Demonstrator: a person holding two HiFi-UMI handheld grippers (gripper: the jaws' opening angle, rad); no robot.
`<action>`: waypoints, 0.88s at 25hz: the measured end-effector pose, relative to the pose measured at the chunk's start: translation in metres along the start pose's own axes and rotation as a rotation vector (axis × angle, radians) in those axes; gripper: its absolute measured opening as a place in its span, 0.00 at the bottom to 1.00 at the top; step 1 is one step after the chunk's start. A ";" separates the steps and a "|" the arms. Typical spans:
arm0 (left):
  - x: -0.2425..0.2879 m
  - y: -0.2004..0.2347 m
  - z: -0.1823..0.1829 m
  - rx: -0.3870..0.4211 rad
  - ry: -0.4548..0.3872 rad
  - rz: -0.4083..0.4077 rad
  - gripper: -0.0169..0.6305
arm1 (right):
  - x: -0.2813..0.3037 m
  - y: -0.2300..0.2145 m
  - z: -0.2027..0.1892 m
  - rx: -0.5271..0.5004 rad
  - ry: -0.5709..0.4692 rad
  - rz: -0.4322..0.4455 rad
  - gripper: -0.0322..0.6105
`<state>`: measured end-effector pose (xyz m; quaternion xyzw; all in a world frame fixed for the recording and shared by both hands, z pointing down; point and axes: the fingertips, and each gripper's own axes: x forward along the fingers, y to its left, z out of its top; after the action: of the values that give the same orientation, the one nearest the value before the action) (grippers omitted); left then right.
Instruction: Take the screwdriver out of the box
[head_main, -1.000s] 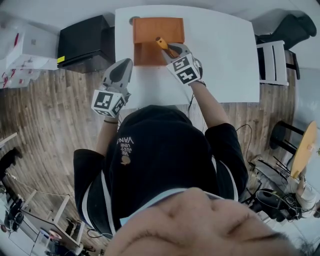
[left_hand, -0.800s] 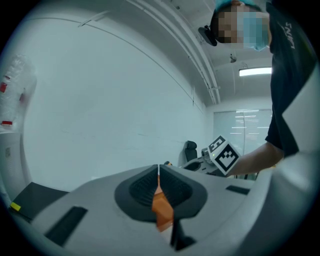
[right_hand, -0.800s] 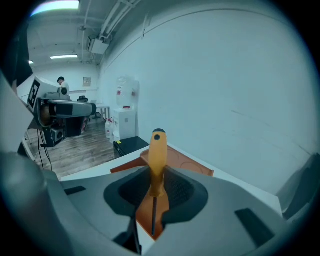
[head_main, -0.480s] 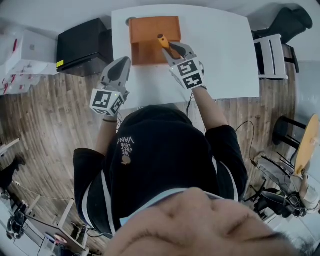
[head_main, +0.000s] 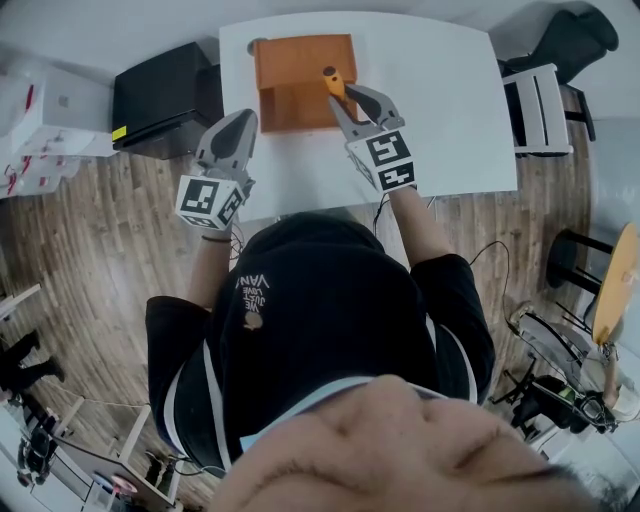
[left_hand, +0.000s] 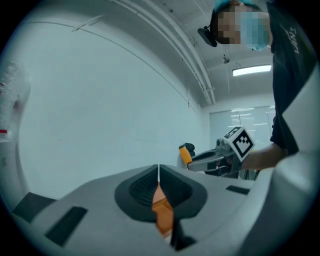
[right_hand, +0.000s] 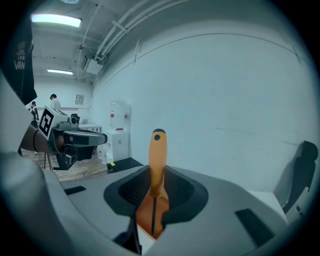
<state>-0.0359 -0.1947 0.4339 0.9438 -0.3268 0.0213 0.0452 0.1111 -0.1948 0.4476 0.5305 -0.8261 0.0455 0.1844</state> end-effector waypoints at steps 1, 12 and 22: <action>0.000 0.000 0.001 0.001 -0.001 -0.002 0.05 | -0.003 -0.001 0.003 0.001 -0.011 -0.004 0.19; 0.000 -0.003 0.004 0.007 -0.007 -0.003 0.05 | -0.035 0.000 0.038 0.046 -0.135 -0.014 0.19; 0.000 -0.001 0.008 0.005 -0.019 0.002 0.05 | -0.051 -0.001 0.049 0.078 -0.200 -0.031 0.20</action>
<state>-0.0346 -0.1947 0.4257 0.9437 -0.3283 0.0130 0.0397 0.1187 -0.1642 0.3841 0.5518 -0.8297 0.0215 0.0810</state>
